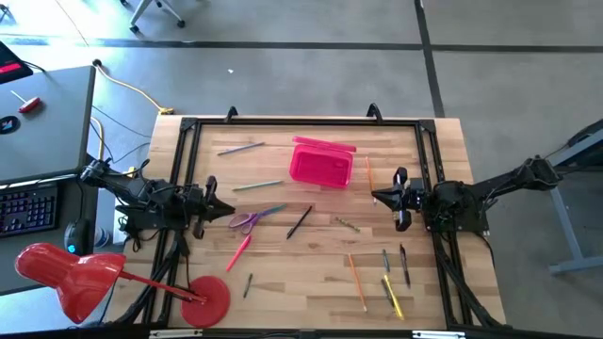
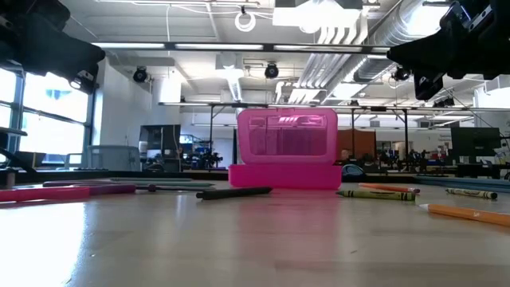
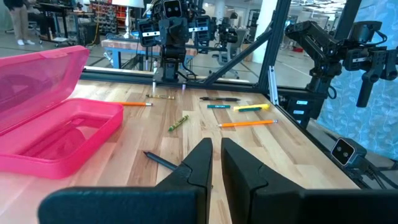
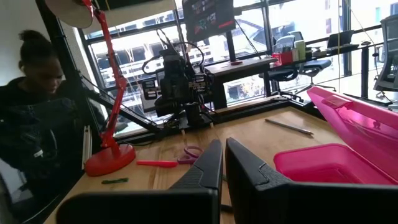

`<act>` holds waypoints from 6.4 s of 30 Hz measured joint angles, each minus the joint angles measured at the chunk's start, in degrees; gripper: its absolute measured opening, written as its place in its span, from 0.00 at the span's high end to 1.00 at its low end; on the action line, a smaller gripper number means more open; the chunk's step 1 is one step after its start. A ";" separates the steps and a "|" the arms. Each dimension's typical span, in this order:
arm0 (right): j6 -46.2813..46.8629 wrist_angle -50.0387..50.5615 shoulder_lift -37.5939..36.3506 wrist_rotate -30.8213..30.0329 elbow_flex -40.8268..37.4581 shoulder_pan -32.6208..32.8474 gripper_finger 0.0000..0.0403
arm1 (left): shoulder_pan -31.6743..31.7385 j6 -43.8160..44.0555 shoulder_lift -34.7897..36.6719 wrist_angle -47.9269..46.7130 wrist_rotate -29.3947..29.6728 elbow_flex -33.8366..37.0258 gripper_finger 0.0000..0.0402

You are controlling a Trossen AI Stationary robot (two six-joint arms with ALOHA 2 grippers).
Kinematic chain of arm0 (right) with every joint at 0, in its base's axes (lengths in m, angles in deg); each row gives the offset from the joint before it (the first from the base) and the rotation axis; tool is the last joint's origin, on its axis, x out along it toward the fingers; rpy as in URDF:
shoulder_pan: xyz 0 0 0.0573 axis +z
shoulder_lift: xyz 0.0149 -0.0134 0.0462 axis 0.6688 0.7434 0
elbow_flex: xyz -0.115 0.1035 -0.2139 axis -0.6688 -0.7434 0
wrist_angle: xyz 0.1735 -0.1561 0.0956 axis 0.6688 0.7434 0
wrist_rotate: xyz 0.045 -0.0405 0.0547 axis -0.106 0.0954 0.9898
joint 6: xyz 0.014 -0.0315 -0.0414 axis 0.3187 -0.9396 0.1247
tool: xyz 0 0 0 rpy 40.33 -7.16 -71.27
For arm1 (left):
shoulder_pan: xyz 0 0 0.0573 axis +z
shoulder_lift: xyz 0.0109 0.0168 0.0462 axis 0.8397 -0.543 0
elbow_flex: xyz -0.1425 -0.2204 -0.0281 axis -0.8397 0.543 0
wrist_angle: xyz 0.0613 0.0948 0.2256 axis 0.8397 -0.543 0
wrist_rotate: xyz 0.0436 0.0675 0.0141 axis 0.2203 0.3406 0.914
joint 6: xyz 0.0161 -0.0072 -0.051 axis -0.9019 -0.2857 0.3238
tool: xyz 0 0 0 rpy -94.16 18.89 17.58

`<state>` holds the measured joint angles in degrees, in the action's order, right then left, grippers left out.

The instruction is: Pick & place school supplies into a supply box

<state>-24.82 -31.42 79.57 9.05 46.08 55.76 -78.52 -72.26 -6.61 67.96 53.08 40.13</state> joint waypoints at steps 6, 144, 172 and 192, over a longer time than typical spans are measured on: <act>0.00 0.01 0.00 0.00 -0.01 0.02 1.00 | 0.01 0.00 0.01 0.00 0.01 0.00 0.83; -43.50 -15.19 0.02 -6.76 -0.01 -5.56 1.00 | 81.68 -19.99 -60.22 0.25 -45.44 -39.44 0.83; -35.52 -9.78 0.04 -6.64 0.00 -5.68 1.00 | 76.43 -16.94 -88.26 17.83 -39.67 -31.56 0.83; -35.94 -9.83 0.04 -6.62 0.00 -5.68 1.00 | 66.40 -21.02 -88.49 -21.25 -13.89 -50.35 0.83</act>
<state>-60.77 -41.24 79.61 2.43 46.08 50.08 -12.12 -93.28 -95.11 46.71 39.19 -10.22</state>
